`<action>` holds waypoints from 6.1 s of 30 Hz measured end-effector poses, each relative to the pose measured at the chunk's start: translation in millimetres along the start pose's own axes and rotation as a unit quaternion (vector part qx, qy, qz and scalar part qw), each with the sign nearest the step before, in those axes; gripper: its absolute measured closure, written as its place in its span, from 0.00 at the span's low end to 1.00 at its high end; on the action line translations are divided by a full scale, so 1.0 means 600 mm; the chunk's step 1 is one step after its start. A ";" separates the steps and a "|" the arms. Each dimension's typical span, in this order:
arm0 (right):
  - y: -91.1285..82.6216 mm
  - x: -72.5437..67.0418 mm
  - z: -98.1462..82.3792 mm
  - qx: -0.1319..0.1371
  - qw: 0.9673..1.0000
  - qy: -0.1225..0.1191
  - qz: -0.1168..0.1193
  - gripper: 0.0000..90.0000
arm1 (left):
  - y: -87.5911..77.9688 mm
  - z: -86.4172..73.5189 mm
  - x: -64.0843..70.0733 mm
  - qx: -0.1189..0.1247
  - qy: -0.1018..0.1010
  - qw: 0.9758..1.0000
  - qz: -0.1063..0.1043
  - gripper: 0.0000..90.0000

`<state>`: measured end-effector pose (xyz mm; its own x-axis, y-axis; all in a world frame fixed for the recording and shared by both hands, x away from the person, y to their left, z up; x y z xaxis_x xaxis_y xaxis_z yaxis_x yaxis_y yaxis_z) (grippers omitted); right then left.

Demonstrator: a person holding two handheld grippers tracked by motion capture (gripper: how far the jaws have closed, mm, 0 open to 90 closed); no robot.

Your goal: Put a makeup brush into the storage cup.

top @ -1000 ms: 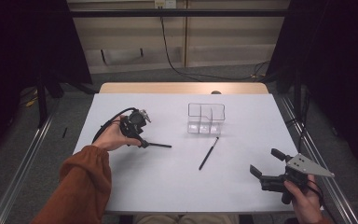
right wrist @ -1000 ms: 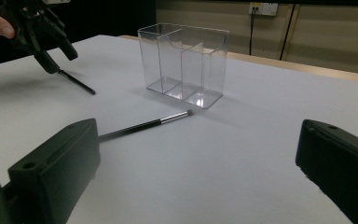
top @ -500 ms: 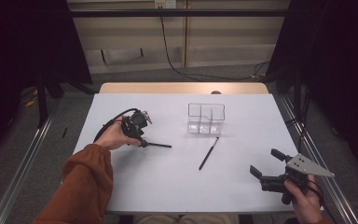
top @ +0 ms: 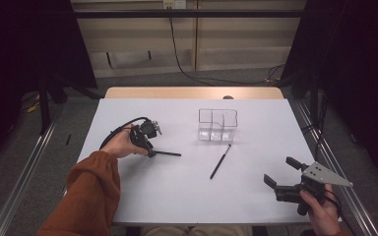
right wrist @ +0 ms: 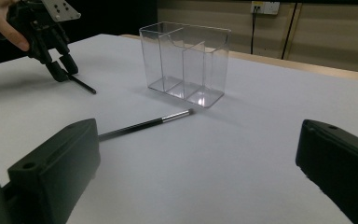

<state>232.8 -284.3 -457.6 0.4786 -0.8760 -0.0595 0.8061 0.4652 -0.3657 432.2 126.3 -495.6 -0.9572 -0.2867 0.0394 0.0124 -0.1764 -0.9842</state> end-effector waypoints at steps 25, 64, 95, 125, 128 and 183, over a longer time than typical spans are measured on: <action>-0.001 0.002 -0.002 -0.004 1.000 0.002 -0.004 0.00 | 0.001 0.007 0.004 -0.025 0.021 0.999 -0.016 0.93; -0.001 0.003 -0.002 -0.005 1.000 0.004 -0.004 0.00 | -0.050 -0.012 0.002 0.131 -0.075 0.988 -0.036 0.93; -0.001 0.002 -0.002 -0.004 1.000 0.004 -0.004 0.00 | -0.125 -0.024 0.013 0.384 -0.121 0.915 0.010 0.93; -0.001 0.001 -0.001 -0.002 1.000 0.003 -0.002 0.00 | -0.142 -0.010 0.090 0.441 -0.073 0.895 -0.009 0.93; -0.001 0.000 -0.001 -0.001 1.000 0.005 -0.002 0.00 | -0.139 0.001 0.100 0.434 -0.066 0.898 -0.020 0.93; 0.000 -0.001 -0.003 -0.011 1.000 -0.007 0.002 0.00 | -0.120 0.098 0.229 0.195 0.074 0.976 -0.064 0.93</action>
<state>232.1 -284.2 -459.4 0.4865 -0.8723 -0.0480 0.7968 0.4656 -0.3852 316.5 44.4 -409.3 -0.9890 -0.1050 0.1038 -0.0284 -0.5545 -0.8317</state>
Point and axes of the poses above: each handheld gripper's, and its own axes: y roughly forward along the jaws, z roughly out of its top, x roughly to its right, the point moved 5 cm from there along y, roughly forward along the jaws, and after that the axes turned 4 degrees about -x, right-handed, at the moved point
